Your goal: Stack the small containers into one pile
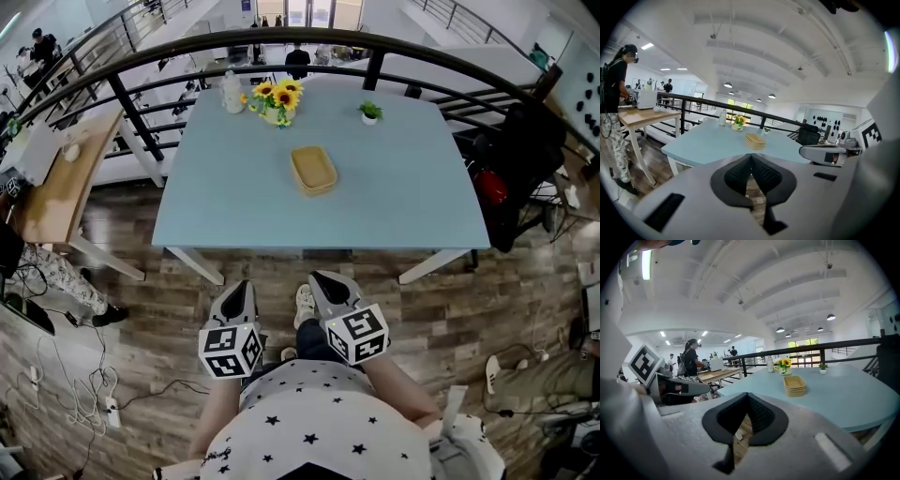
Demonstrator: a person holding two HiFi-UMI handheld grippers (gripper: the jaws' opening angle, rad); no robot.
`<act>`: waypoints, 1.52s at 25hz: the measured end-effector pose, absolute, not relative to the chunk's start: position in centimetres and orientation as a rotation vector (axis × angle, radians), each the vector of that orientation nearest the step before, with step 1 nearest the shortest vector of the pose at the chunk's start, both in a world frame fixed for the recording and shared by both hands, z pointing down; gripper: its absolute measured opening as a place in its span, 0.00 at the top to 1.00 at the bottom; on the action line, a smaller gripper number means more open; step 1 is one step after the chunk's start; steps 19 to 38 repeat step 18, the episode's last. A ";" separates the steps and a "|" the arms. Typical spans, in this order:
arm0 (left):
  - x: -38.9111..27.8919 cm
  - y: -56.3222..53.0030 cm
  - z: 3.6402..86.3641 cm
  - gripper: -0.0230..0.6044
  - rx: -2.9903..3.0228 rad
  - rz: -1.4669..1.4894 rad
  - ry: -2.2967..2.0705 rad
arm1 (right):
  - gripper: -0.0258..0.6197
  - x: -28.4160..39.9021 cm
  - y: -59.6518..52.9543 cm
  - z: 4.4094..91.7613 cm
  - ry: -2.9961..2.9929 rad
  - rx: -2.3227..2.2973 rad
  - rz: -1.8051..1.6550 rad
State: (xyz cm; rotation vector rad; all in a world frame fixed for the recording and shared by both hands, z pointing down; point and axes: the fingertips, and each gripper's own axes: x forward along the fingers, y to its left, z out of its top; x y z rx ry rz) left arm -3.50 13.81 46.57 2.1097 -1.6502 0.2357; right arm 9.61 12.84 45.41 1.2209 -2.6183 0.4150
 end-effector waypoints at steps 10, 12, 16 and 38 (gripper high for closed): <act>-3.7 13.9 46.7 0.96 2.103 0.230 -1.657 | 0.95 9.7 12.9 45.6 -2.630 1.213 0.424; -3.8 14.0 46.7 0.96 2.102 0.228 -1.656 | 0.95 9.7 13.0 45.5 -2.633 1.213 0.425; -3.9 13.9 46.9 0.96 2.092 0.219 -1.651 | 0.95 9.7 12.8 45.7 -2.632 1.208 0.430; -3.9 13.8 47.0 0.96 2.088 0.218 -1.651 | 0.95 9.8 12.7 45.8 -2.630 1.206 0.433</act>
